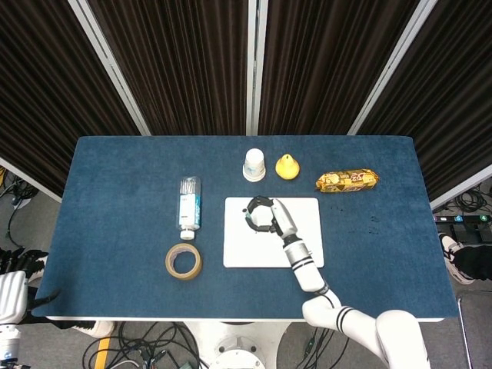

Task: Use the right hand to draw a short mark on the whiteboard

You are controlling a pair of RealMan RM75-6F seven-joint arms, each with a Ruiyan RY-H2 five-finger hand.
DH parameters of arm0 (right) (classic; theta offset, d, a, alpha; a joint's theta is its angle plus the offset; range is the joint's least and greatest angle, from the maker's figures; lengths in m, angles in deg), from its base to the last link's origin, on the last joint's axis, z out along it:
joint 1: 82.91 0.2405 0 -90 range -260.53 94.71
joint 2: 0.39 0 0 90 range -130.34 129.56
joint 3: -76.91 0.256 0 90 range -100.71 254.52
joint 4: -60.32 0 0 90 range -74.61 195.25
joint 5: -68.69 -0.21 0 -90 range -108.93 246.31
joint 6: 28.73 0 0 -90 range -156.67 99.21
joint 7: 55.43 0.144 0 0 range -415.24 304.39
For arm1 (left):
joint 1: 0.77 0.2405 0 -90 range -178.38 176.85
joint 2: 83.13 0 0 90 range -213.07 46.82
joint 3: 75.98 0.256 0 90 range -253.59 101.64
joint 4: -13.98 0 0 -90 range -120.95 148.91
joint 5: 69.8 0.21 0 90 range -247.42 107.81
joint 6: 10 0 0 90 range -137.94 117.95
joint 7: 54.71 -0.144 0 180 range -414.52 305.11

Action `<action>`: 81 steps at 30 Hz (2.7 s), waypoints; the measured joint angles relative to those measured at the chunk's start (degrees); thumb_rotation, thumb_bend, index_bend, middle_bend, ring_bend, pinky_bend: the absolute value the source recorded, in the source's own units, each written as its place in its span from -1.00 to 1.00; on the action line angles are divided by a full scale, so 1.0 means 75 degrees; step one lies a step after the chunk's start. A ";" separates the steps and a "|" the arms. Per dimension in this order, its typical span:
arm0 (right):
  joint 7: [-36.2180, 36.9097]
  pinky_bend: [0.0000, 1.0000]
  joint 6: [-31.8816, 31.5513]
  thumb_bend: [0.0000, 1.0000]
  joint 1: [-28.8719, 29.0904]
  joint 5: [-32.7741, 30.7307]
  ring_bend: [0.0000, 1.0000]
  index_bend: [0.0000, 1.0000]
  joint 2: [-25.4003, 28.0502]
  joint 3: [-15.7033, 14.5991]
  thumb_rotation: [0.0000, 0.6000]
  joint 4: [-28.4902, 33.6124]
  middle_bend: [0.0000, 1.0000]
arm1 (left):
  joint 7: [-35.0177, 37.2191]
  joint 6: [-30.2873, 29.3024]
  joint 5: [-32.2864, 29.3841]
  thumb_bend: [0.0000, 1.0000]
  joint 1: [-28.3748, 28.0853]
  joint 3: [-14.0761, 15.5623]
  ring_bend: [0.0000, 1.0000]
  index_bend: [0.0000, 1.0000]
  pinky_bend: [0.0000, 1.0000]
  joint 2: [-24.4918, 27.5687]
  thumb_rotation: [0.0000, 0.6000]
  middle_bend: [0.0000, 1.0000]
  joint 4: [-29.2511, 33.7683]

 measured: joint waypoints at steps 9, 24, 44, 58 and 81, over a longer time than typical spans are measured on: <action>-0.0024 -0.42 -0.0297 0.32 -0.0280 0.0168 -0.24 0.38 0.0222 -0.0222 1.00 -0.0068 0.23 | 0.0042 0.0018 0.0087 -1.00 -0.0033 0.0004 -0.81 -0.46 -0.86 -0.0016 1.00 -0.57 -0.0061; -0.0859 -0.42 -0.0548 0.33 -0.0666 0.0227 -0.24 0.39 0.1046 -0.0381 1.00 0.1783 0.22 | 0.0058 0.0035 0.0093 -1.00 -0.0050 -0.0002 -0.81 -0.46 -0.86 -0.0033 1.00 -0.57 -0.0078; -0.0583 -0.42 -0.0341 0.33 -0.0360 0.0250 -0.24 0.38 0.0207 -0.0330 1.00 0.0525 0.22 | 0.0190 0.0044 0.0058 -1.00 0.0009 0.0007 -0.81 -0.46 -0.86 -0.0088 1.00 -0.57 -0.0222; -0.0898 -0.52 -0.1087 0.33 -0.1051 0.0299 -0.24 0.39 0.1226 -0.0399 1.00 0.1755 0.21 | 0.0177 0.0028 0.0214 -1.00 -0.0101 -0.0038 -0.81 -0.46 -0.85 -0.0097 1.00 -0.57 -0.0216; -0.9668 -0.90 0.0104 0.15 -0.1154 -0.0038 -0.53 0.25 0.4471 -0.1497 1.00 0.3895 0.03 | -0.0025 0.0158 0.0181 -1.00 -0.0129 0.0046 -0.81 -0.46 -0.85 0.0018 1.00 -0.57 0.0092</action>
